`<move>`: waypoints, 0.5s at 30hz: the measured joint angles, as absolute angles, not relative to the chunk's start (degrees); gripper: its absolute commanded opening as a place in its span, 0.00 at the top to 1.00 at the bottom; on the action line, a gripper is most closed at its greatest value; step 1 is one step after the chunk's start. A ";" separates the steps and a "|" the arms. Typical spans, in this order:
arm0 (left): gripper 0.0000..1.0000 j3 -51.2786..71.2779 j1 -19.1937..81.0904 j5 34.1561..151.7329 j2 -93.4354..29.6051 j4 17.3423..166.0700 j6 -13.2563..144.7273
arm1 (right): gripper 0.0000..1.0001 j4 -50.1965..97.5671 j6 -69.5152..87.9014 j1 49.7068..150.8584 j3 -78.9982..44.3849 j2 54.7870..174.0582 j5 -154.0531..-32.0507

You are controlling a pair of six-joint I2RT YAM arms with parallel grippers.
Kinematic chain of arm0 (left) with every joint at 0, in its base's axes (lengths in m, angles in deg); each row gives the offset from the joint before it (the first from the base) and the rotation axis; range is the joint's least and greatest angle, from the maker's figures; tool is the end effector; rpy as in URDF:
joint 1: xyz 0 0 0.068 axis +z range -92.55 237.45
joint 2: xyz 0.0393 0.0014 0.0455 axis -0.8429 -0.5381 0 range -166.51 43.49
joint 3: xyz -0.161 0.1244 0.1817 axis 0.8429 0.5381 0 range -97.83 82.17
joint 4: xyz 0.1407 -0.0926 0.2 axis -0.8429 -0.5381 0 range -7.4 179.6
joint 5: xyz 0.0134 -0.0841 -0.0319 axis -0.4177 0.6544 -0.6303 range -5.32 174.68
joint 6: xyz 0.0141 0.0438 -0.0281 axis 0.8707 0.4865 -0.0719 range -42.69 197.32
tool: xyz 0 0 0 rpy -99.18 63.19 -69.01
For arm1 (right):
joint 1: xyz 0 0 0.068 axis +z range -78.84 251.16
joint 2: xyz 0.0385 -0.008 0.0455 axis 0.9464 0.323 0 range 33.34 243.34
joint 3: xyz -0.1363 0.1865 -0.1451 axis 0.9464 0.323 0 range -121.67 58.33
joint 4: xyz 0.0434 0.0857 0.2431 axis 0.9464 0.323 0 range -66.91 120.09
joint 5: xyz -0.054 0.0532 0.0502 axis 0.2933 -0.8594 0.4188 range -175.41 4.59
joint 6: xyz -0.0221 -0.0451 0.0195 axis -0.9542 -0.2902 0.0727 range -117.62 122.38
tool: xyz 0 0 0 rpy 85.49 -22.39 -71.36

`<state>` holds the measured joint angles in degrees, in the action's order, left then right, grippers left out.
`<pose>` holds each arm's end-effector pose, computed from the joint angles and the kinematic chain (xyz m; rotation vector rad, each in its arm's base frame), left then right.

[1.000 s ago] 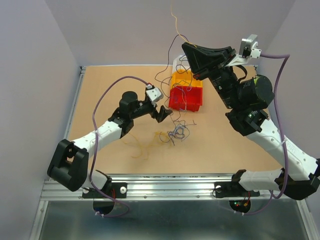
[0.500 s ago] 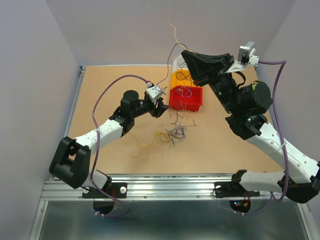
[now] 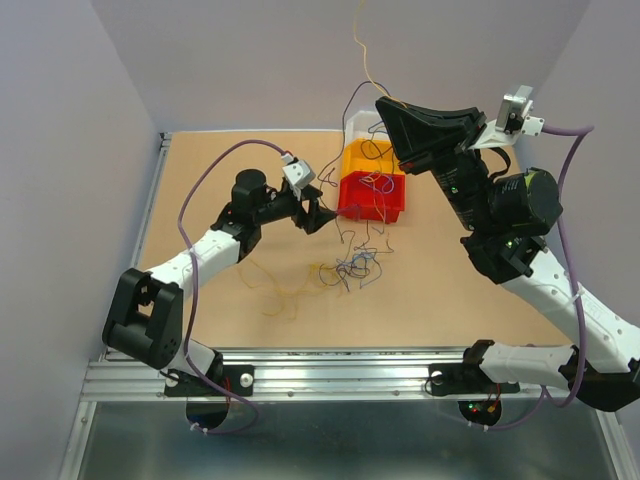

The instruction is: Untangle the cables

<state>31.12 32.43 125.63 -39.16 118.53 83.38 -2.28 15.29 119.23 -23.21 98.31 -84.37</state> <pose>0.2865 -0.1596 0.2934 0.9617 1.3659 -0.8267 0.1391 0.1538 0.5533 -0.2479 0.8415 0.9913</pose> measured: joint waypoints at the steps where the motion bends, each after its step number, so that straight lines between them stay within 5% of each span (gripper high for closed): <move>1: 0.18 31.12 32.43 126.29 -39.16 118.55 83.12 | 1.00 -2.28 15.29 119.23 -23.21 98.31 -84.35; 15: 0.15 35.76 33.18 127.80 -27.82 122.86 80.80 | 0.99 -2.28 15.29 119.23 -22.58 98.27 -84.39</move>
